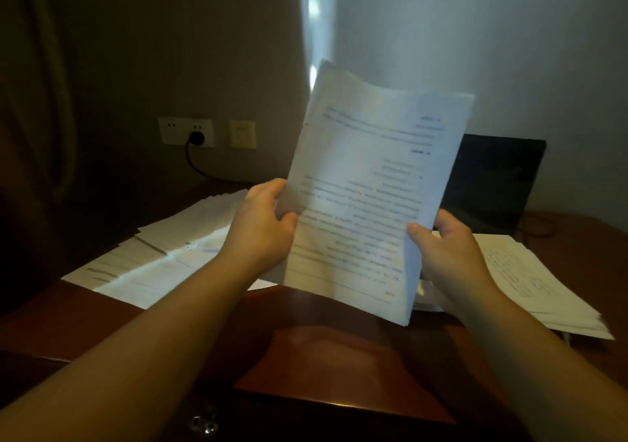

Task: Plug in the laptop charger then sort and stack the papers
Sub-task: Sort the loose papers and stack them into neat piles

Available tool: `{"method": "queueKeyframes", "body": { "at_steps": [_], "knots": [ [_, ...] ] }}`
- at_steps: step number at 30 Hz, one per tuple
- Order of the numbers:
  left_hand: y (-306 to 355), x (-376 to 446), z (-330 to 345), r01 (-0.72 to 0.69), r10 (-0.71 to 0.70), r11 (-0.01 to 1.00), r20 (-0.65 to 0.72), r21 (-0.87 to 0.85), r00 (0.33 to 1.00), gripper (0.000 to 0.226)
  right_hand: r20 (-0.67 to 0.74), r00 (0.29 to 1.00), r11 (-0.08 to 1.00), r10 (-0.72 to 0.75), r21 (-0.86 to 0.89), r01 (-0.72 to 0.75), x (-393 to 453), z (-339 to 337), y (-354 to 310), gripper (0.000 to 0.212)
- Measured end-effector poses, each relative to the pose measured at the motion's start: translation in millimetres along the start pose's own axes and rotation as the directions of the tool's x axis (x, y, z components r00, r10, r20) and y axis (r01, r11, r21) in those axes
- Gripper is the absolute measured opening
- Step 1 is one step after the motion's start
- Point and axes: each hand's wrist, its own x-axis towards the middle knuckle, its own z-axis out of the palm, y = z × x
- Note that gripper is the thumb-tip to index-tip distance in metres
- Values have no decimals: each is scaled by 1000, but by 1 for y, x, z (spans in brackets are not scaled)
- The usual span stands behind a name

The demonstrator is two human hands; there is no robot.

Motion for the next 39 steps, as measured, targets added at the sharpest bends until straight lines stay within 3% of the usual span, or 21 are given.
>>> {"method": "queueKeyframes", "body": {
  "at_steps": [2, 5, 8, 13, 18, 21, 25, 31, 36, 39],
  "knots": [
    [11, 9, 9, -12, 13, 1000, 67, -18, 998, 25, 1, 999, 997, 45, 57, -45, 1, -16, 1, 23],
    [30, 24, 26, -4, 7, 999, 110, -33, 994, 18, -21, 995, 996, 92, 11, -92, 2, -43, 4, 19],
    [50, 34, 48, -30, 29, 1000, 138, -1, 990, 26, -35, 984, 985, 173, 12, -173, 1, -71, 10, 19],
    [69, 37, 86, -59, 47, 995, 154, 75, 987, 53, -60, 952, 926, 300, 259, -275, -7, -101, 21, 25],
    [66, 30, 108, -79, 55, 988, 176, 134, 983, 52, -153, 887, 841, 435, 422, -339, -14, -114, 28, 21],
    [56, 26, 118, -18, -9, 990, 188, 143, 982, 52, -169, 856, 801, 489, 476, -364, -17, -115, 32, 17],
    [39, 17, 133, 197, -208, 978, 199, 74, 958, 54, -220, 814, 768, 537, 527, -364, -19, -104, 35, 14],
    [25, 8, 153, 511, -483, 849, 194, -134, 854, 45, -174, 794, 762, 583, 457, -459, -21, -84, 37, 15],
    [37, 14, 141, 738, -627, 542, 393, -401, 673, 14, -125, 788, 755, 602, 409, -512, -24, -86, 37, 22],
    [41, 19, 139, 773, -657, 464, 418, -432, 627, 10, -107, 790, 763, 604, 365, -534, -26, -87, 36, 27]
  ]
}}
